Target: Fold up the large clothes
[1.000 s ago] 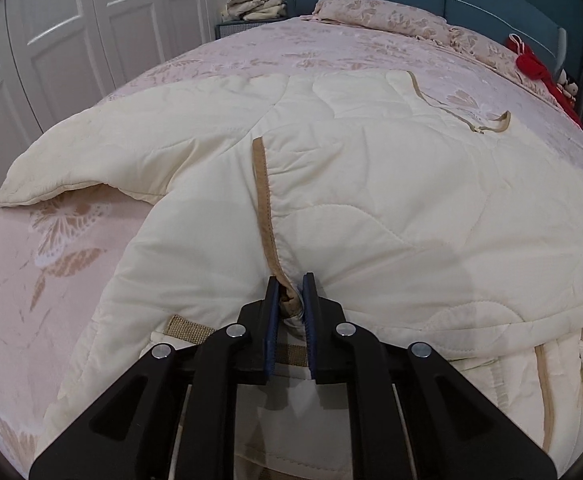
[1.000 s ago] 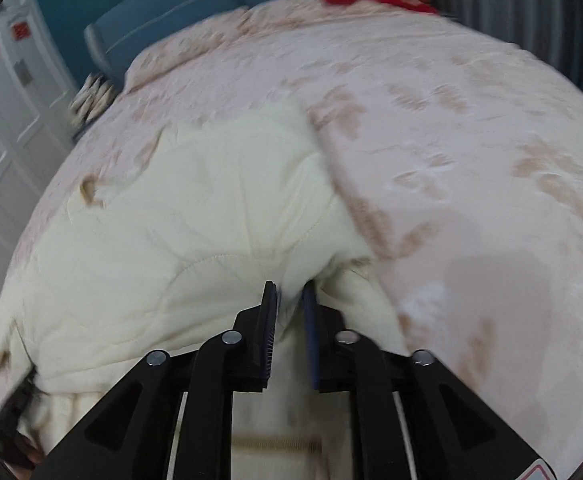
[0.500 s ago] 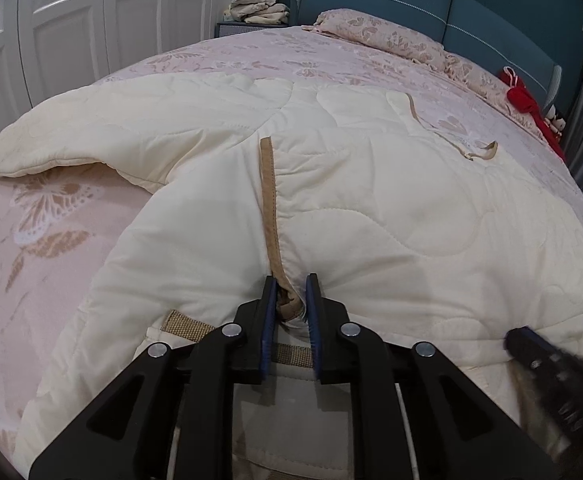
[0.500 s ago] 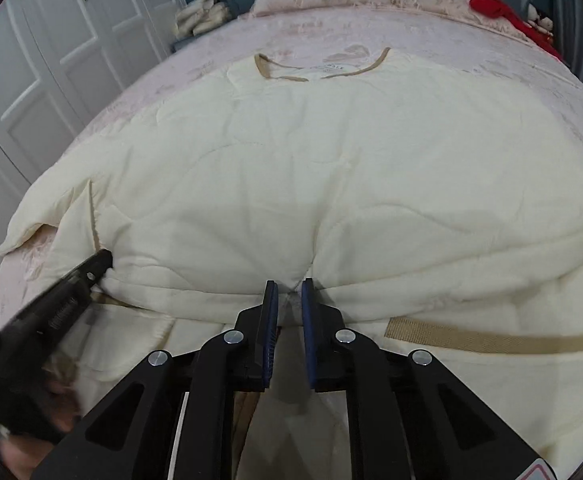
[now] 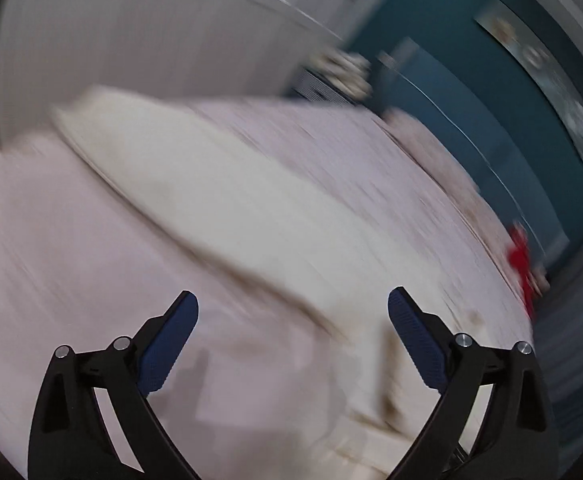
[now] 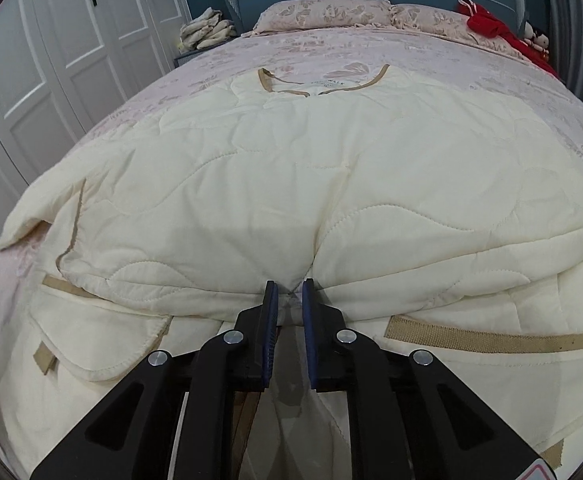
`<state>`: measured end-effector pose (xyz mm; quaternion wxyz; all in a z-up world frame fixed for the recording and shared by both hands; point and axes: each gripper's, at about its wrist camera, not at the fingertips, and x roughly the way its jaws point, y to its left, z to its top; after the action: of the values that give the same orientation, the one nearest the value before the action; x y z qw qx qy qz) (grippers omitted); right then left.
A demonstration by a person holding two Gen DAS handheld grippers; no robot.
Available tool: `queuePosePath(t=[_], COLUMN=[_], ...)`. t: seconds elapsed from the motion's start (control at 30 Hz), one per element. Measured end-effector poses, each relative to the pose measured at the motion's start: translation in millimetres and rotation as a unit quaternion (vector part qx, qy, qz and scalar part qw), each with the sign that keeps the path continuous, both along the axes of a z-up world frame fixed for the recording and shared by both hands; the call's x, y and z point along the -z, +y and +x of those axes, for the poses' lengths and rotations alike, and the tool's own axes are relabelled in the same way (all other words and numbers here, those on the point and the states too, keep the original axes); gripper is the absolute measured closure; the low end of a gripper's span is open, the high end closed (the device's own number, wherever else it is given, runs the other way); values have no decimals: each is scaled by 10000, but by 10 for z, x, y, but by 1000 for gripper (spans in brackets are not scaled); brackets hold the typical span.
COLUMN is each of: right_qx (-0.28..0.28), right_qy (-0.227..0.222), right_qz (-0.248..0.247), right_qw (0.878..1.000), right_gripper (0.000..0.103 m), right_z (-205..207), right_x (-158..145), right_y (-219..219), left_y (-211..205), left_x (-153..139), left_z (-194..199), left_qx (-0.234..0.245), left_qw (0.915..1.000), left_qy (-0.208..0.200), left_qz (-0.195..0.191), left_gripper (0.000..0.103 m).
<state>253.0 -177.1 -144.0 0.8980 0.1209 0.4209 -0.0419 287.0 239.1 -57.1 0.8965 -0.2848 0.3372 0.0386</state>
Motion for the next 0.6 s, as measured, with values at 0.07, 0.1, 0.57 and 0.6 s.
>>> queuePosePath(t=[0.07, 0.1, 0.57, 0.6], right_qx=[31, 110, 273, 256], right_qy=[-32, -48, -89, -110], right_qz=[49, 105, -49, -54], right_qw=[10000, 9999, 9996, 9996], right_gripper=[91, 87, 49, 49], right_z=[-24, -62, -1008, -1050], right_x=[-33, -79, -425, -444], right_y=[-5, -15, 145, 147], left_y=[605, 963, 1139, 853], left_x=[38, 110, -287, -583], left_z=[203, 321, 924, 927], left_qx=[-418, -687, -147, 182], left_qw=[9986, 9963, 9991, 9998], left_qy=[312, 511, 369, 92], left_qz=[65, -23, -116, 18], left_gripper=[9, 9, 97, 97])
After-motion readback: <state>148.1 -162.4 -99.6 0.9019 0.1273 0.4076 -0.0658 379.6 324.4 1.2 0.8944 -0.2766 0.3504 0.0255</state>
